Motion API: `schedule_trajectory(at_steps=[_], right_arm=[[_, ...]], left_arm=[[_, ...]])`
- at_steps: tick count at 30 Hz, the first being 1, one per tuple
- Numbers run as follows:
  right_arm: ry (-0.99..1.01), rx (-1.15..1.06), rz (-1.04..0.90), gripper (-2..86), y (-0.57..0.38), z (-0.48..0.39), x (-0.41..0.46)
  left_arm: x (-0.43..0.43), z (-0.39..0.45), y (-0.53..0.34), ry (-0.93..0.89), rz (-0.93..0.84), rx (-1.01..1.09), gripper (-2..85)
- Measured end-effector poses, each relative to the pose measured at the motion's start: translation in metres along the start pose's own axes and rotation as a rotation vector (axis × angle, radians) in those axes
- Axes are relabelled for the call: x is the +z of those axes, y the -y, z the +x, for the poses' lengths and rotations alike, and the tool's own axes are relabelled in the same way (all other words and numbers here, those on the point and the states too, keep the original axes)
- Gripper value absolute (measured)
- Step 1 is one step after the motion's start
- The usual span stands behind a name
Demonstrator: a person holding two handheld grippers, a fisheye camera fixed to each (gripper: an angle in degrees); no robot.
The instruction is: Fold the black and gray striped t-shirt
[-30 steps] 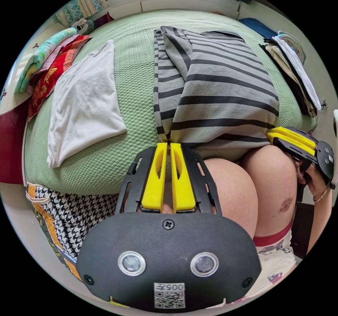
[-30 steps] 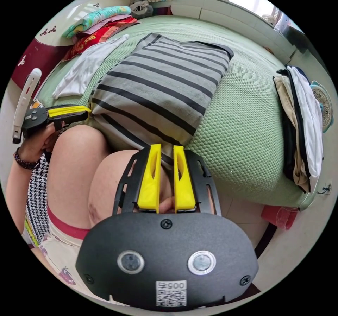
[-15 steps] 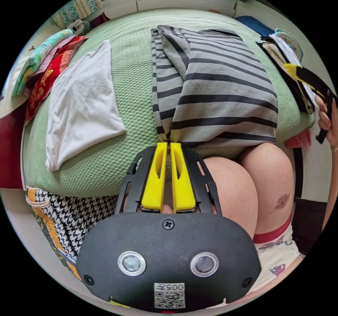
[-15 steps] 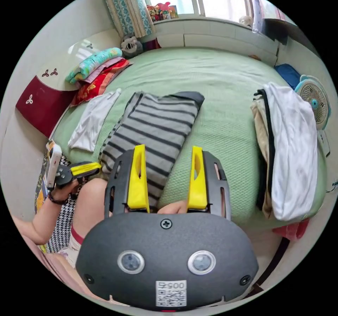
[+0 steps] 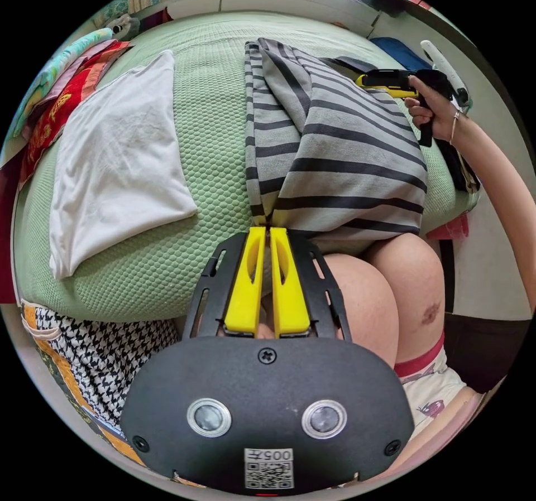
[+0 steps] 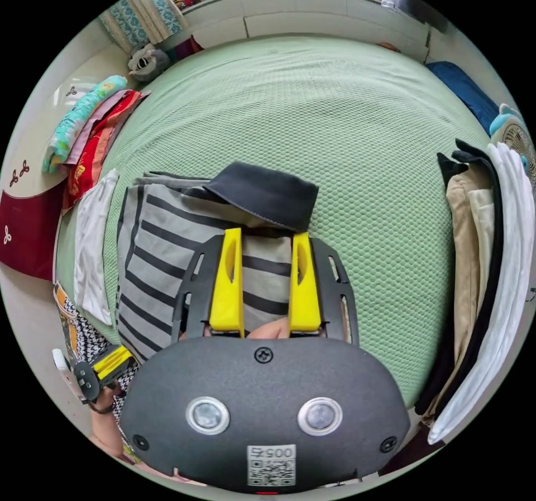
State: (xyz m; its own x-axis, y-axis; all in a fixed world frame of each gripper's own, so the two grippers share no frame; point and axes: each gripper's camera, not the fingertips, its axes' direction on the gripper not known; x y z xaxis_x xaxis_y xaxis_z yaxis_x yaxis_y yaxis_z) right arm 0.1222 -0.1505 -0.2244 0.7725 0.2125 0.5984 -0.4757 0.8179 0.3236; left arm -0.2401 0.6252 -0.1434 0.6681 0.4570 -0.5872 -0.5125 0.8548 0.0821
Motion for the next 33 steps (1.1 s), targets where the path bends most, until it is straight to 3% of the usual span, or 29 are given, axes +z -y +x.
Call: schedule_trajectory(at_steps=[3, 6, 15, 20, 33], right_arm=[[0.054, -0.009, 0.01, 1.8, -0.005, 0.003, -0.003], [0.061, -0.024, 0.039, -0.4, -0.008, 0.01, -0.019], [0.007, -0.047, 0.057, -1.2, -0.013, 0.03, -0.056], [0.012, -0.019, 0.077, -1.2, -0.017, 0.032, -0.057], [-0.058, -0.073, 0.063, -1.2, -0.012, 0.025, -0.057]], left_arm=[[-0.002, -0.005, -0.002, 0.009, 0.028, -0.048, 1.2], [-0.012, -0.008, -0.009, 0.039, 0.049, -0.048, 0.5], [-0.088, -0.06, -0.055, -0.202, 0.233, -0.144, 6.5], [-0.095, -0.072, -0.062, -0.12, 0.221, -0.157, 13.0], [-0.09, -0.103, -0.082, -0.122, 0.169, -0.151, 13.9]])
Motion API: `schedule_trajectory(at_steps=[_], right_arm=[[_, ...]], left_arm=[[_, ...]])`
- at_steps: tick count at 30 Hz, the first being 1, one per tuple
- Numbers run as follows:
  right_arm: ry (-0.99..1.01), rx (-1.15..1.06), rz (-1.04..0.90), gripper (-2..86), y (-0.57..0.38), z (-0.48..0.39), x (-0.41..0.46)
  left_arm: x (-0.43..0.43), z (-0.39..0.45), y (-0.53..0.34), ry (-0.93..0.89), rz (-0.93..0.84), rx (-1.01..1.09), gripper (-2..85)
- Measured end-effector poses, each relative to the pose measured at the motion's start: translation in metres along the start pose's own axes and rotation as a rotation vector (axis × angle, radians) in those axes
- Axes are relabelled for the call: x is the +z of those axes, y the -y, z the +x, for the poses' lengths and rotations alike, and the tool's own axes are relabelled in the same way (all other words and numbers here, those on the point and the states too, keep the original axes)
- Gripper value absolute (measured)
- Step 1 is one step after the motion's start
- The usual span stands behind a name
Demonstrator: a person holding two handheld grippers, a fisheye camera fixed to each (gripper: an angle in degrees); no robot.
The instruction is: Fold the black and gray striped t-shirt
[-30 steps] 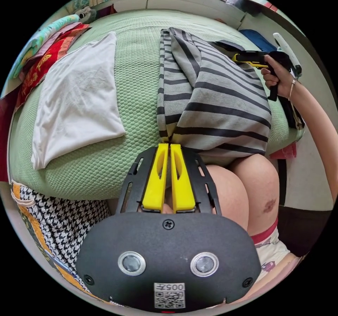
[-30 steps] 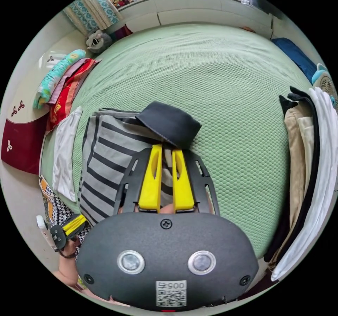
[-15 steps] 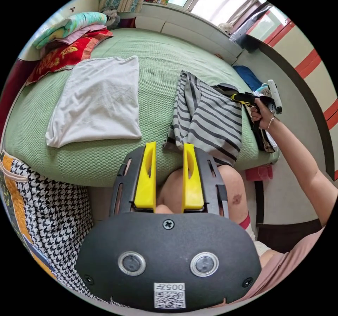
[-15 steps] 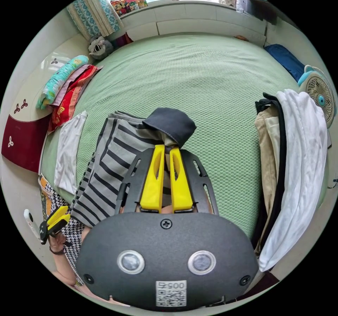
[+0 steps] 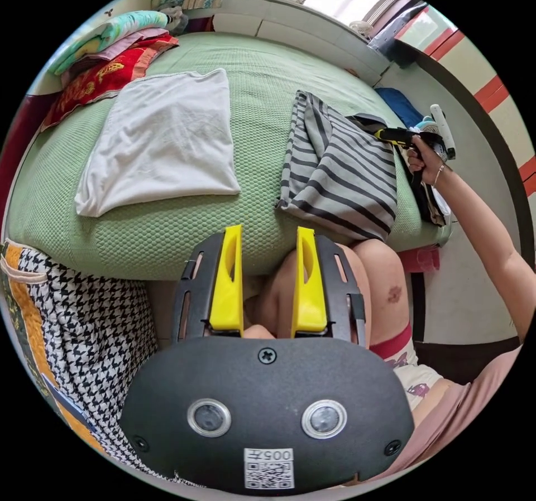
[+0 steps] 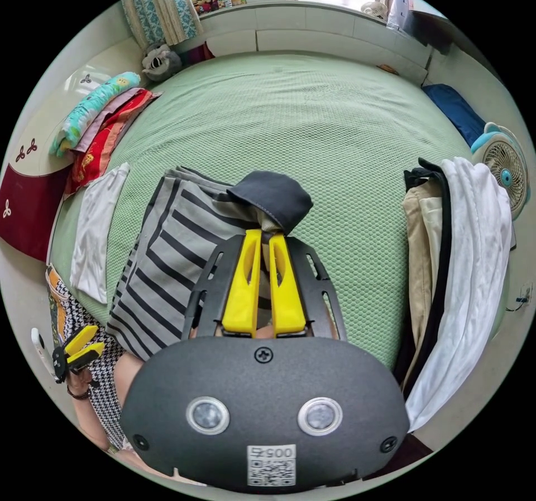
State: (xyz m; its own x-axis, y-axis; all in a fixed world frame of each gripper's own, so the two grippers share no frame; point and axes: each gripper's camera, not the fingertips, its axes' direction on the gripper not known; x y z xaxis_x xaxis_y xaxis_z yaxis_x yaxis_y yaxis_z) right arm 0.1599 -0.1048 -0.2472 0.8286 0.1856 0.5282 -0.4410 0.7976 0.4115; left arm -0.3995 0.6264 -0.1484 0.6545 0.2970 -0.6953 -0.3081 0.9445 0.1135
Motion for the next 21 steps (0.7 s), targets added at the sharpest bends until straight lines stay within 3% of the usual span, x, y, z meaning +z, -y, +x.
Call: schedule_trajectory(at_steps=[10, 17, 21], right_arm=[[0.011, 0.004, 0.006, -1.1, 0.0, 0.004, -0.011], [0.038, 0.0, 0.048, -1.1, -0.006, 0.007, -0.025], [0.072, 0.01, 0.081, -1.2, -0.01, 0.007, -0.037]], left_arm=[[0.028, 0.03, 0.049, -0.067, -0.004, 0.092, 15.8], [0.051, 0.052, 0.066, 0.062, -0.071, 0.13, 12.8], [0.05, 0.052, 0.071, 0.036, -0.1, 0.108, 9.2]])
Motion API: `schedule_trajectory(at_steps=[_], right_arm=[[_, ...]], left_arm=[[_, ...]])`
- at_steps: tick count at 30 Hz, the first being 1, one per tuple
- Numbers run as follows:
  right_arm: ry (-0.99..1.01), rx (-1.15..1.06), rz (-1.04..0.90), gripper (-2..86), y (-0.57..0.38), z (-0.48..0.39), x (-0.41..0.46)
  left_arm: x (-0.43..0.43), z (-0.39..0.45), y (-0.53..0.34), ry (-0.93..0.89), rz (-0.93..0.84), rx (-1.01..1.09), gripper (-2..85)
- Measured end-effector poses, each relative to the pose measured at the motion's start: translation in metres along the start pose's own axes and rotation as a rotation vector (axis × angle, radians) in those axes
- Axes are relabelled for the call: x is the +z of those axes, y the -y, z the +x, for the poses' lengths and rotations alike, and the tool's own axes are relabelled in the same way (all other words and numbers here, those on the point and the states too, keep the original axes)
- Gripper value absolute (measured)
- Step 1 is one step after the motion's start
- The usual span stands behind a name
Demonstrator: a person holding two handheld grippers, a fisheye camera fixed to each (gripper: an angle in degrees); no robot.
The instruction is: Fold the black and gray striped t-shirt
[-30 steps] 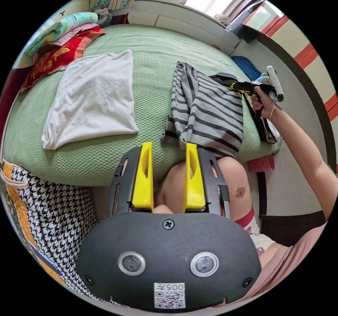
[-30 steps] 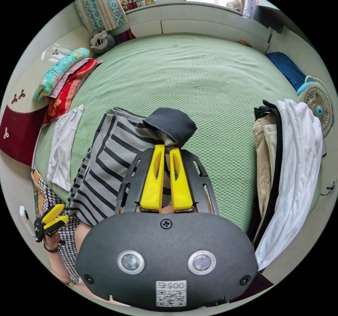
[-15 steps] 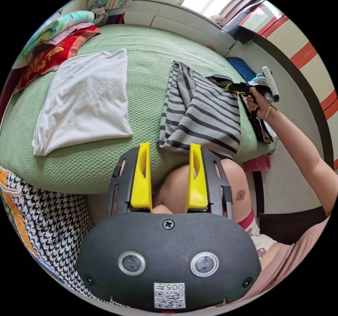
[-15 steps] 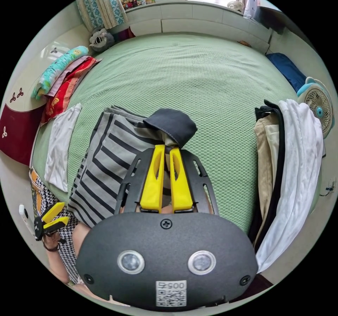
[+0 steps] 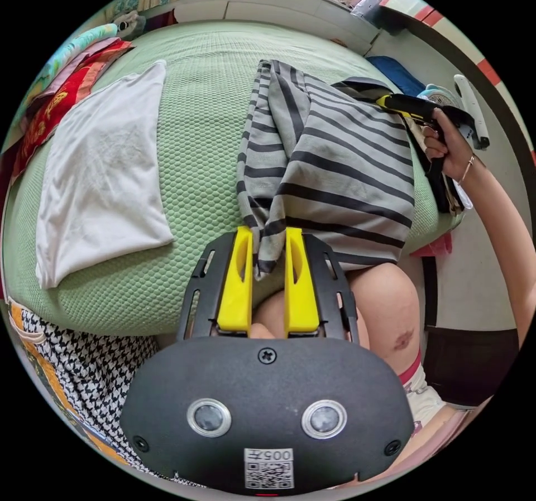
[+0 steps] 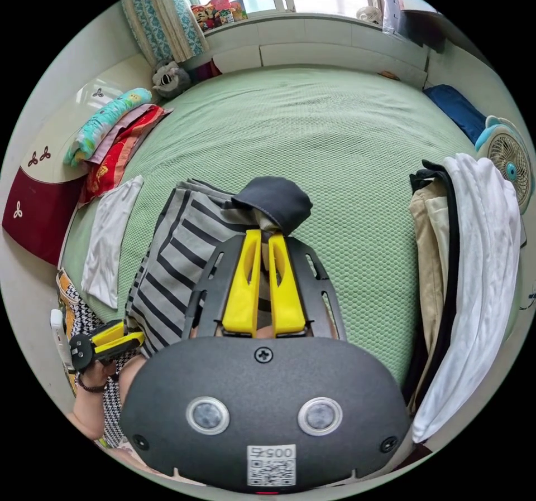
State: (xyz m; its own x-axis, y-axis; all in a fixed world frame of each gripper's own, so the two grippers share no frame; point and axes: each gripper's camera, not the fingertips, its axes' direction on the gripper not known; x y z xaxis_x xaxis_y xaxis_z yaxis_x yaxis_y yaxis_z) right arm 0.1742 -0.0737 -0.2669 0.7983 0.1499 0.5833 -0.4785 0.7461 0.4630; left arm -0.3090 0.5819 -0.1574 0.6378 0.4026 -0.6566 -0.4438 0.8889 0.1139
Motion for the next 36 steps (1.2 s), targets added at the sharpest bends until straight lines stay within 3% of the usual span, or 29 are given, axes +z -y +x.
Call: schedule_trajectory(at_steps=[7, 19, 29, 36], right_arm=[[0.03, -0.007, 0.065, -1.3, -0.002, -0.019, -0.044], [-0.002, -0.138, 0.16, -1.3, -0.004, -0.09, -0.139], [0.123, -0.272, 0.263, -1.4, 0.016, -0.205, -0.196], [0.226, -0.375, 0.255, -1.3, 0.064, -0.328, -0.179]], left_arm=[[-0.016, 0.007, 0.014, 0.001, -0.032, 0.05, 5.8], [-0.139, 0.016, -0.026, -0.003, 0.184, 0.071, 5.5], [-0.26, -0.05, -0.096, 0.062, 0.334, -0.054, 5.6], [-0.331, -0.121, -0.118, 0.187, 0.378, -0.157, 5.6]])
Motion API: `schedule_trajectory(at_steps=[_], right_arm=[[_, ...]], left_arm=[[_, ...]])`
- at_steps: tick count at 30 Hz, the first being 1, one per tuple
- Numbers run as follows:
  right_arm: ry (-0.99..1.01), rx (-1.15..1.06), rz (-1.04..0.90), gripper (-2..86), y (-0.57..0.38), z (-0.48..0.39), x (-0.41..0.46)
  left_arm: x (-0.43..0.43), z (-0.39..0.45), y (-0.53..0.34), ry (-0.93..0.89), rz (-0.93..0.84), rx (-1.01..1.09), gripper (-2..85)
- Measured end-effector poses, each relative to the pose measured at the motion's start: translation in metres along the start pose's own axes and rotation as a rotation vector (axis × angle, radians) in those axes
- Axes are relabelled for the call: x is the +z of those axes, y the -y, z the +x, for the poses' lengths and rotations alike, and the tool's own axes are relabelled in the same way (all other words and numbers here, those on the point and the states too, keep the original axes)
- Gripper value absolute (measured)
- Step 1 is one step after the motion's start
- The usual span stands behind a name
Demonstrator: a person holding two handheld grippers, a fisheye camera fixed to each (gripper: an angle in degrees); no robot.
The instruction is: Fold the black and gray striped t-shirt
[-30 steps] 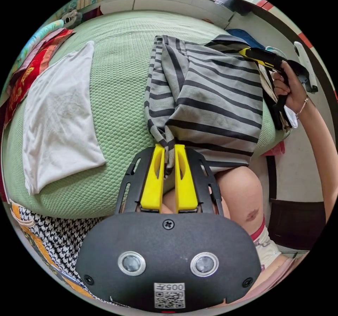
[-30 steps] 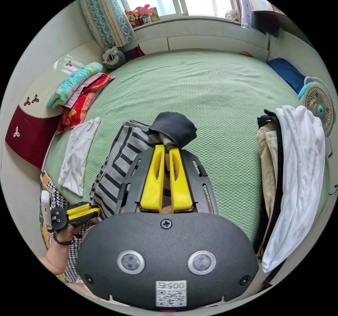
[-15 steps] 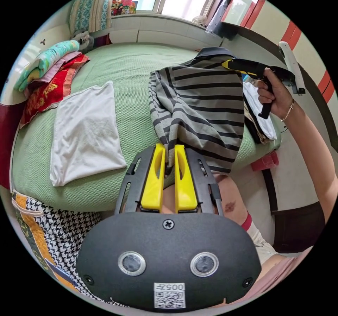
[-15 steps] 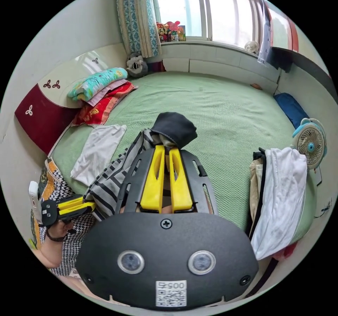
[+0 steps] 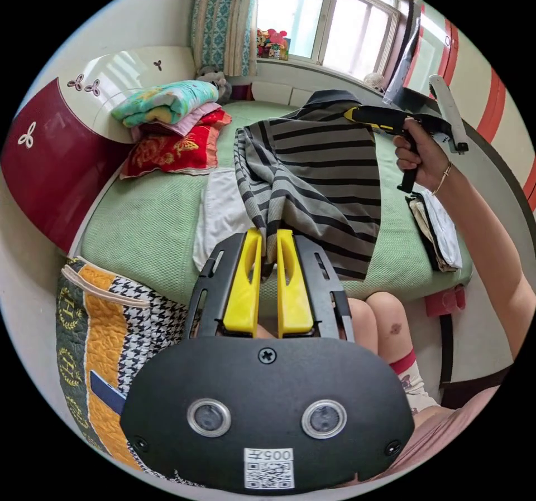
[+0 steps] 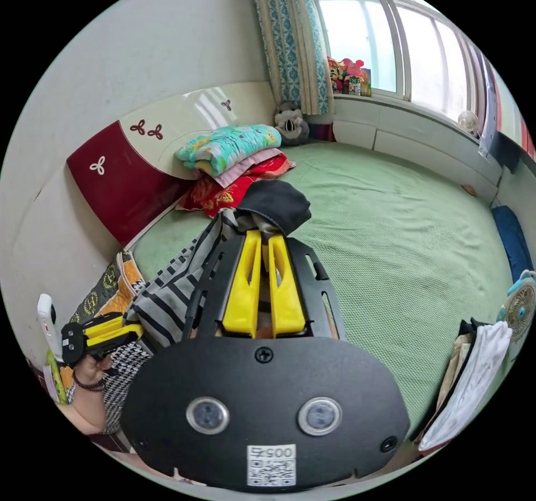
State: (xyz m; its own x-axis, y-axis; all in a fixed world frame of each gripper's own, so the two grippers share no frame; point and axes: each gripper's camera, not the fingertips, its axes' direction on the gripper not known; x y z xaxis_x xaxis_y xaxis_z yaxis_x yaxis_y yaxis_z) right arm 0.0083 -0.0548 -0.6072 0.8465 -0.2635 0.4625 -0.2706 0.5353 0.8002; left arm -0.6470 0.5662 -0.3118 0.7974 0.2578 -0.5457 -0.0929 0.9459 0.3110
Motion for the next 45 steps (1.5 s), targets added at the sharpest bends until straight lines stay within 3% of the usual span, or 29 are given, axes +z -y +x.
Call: schedule_trajectory(at_steps=[6, 8, 11, 15, 19, 23, 27, 31, 35, 40, 45], right_arm=[[0.104, 0.108, -0.103, 2.5, 0.051, -0.025, 0.096], [0.11, 0.139, -0.161, 3.6, 0.049, -0.027, 0.121], [0.136, 0.051, -0.22, 5.4, 0.021, -0.046, 0.14], [0.08, -0.17, -0.313, 5.7, -0.063, -0.083, 0.157], [0.138, -0.12, -0.401, 5.5, -0.112, -0.102, 0.19], [0.047, -0.099, -0.574, 4.4, -0.147, -0.12, 0.243], [0.019, -0.14, -0.573, 4.7, -0.147, -0.128, 0.244], [0.003, -0.163, -0.622, 5.3, -0.144, -0.13, 0.244], [0.015, -0.124, -0.611, 5.7, -0.149, -0.124, 0.237], [0.033, -0.114, -0.62, 8.4, -0.153, -0.122, 0.216], [0.202, -0.12, -0.442, 11.8, -0.167, -0.105, 0.119]], left_arm=[[0.056, -0.064, 0.028, 0.118, -0.052, -0.067, 5.7], [0.116, -0.095, 0.032, 0.159, -0.177, -0.17, 5.8], [0.156, -0.118, 0.022, 0.183, -0.263, -0.194, 5.9], [0.157, -0.127, 0.016, 0.158, -0.248, -0.159, 6.1], [0.156, -0.132, 0.023, 0.15, -0.283, -0.124, 6.9], [0.153, -0.148, 0.02, 0.113, -0.348, -0.078, 7.9], [0.138, -0.165, 0.01, 0.013, -0.318, -0.09, 8.3], [0.105, -0.191, -0.003, -0.084, -0.232, -0.23, 6.0], [0.076, -0.179, -0.007, 0.05, -0.177, -0.222, 2.9], [0.091, -0.141, 0.0, 0.082, -0.196, -0.187, 0.1], [0.152, -0.131, -0.004, 0.207, -0.324, -0.19, -0.5]])
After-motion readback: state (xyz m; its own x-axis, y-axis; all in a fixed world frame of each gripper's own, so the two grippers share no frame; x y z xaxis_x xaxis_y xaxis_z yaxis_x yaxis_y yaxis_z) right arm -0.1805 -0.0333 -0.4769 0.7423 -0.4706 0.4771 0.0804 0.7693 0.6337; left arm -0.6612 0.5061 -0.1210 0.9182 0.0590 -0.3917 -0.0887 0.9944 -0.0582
